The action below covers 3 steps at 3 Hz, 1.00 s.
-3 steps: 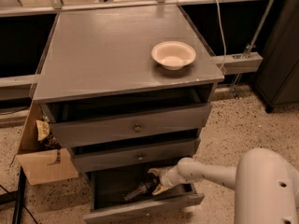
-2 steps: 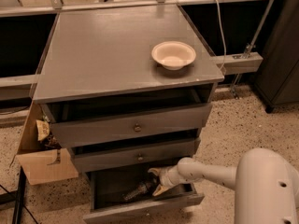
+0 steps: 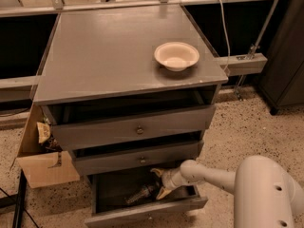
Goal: Pick water bottle from bottom drawer and place on counter
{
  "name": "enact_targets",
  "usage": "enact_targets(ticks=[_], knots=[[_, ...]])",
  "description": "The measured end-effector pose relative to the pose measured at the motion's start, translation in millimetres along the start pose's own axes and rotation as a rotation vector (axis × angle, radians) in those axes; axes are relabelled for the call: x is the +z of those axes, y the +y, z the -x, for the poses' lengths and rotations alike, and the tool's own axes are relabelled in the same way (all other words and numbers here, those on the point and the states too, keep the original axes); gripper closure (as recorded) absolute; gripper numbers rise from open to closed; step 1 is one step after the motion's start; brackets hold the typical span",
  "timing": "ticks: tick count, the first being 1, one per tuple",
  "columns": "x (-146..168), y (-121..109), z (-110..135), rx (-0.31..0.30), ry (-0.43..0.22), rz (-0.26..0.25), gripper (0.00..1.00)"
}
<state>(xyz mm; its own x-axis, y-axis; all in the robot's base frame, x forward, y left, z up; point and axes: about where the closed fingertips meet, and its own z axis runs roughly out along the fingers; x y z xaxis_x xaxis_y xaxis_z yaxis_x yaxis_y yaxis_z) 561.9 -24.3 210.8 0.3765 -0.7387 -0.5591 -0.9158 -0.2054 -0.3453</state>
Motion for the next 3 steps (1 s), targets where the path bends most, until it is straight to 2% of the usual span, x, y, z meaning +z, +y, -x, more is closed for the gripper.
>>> enact_targets(ticks=[1, 3], knots=[[14, -6, -7, -0.008, -0.018, -0.001, 0.23], [43, -8, -20, 0.002, -0.04, 0.031, 0.25]])
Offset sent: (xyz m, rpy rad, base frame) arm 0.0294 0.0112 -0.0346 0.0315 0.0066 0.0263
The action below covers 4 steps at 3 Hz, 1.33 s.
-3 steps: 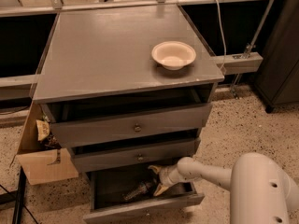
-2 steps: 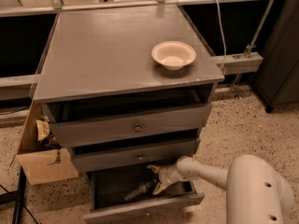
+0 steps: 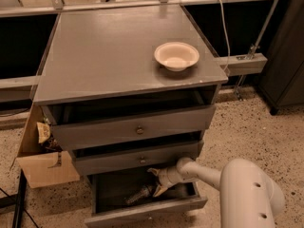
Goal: Pick water bottle from bottom drawer and place on counter
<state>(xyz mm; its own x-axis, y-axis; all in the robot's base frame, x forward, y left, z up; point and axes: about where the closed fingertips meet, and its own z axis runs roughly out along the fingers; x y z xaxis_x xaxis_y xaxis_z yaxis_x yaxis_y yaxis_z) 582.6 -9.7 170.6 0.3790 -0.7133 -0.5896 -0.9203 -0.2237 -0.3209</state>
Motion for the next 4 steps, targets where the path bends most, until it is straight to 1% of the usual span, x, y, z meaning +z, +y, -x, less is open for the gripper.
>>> enact_targets(ticks=[1, 2, 3, 4], knots=[[13, 4, -5, 0.019, -0.008, 0.029, 0.25], [24, 10, -8, 0.044, -0.02, 0.059, 0.28], [32, 16, -6, 0.072, -0.042, 0.091, 0.29], [37, 19, -1, 0.084, -0.059, 0.109, 0.29]])
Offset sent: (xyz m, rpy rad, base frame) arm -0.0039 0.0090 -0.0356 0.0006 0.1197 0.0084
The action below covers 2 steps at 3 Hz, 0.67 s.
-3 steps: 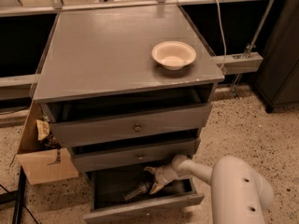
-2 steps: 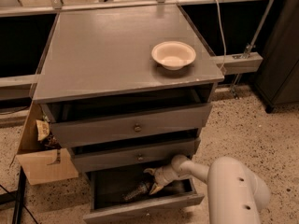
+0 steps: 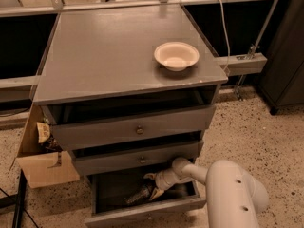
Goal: Pick water bottle from bottom drawer and place on counter
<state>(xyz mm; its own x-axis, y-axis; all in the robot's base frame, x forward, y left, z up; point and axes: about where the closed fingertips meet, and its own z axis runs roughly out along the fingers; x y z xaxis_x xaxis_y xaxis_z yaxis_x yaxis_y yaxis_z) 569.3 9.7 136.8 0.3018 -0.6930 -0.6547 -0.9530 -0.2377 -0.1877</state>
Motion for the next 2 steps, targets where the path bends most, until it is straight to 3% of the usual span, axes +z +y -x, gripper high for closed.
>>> enact_targets(ticks=[1, 2], knots=[[3.5, 4.4, 5.7, 0.003, -0.015, 0.014, 0.34], [3.6, 4.4, 5.8, 0.003, -0.015, 0.014, 0.57]])
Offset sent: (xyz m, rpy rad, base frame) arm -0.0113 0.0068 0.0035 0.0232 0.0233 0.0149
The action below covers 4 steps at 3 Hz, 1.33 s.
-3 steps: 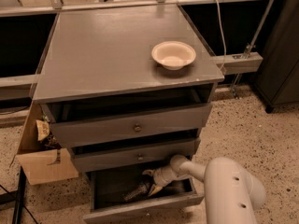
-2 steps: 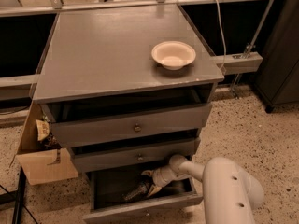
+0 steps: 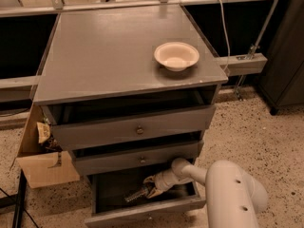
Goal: Pick water bottle from bottom drawer and place on counter
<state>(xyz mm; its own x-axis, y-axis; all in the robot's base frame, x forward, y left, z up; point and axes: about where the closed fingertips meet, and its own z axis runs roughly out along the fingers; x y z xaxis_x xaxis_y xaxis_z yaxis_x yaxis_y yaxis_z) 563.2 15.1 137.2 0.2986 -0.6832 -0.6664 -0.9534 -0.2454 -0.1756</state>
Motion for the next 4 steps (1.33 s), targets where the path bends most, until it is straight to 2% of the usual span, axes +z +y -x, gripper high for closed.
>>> enact_targets(ticks=[2, 4], knots=[[0.1, 0.0, 0.0, 0.0, 0.0, 0.0, 1.0], [-7.0, 0.6, 6.4, 0.007, 0.011, -0.023, 1.0]])
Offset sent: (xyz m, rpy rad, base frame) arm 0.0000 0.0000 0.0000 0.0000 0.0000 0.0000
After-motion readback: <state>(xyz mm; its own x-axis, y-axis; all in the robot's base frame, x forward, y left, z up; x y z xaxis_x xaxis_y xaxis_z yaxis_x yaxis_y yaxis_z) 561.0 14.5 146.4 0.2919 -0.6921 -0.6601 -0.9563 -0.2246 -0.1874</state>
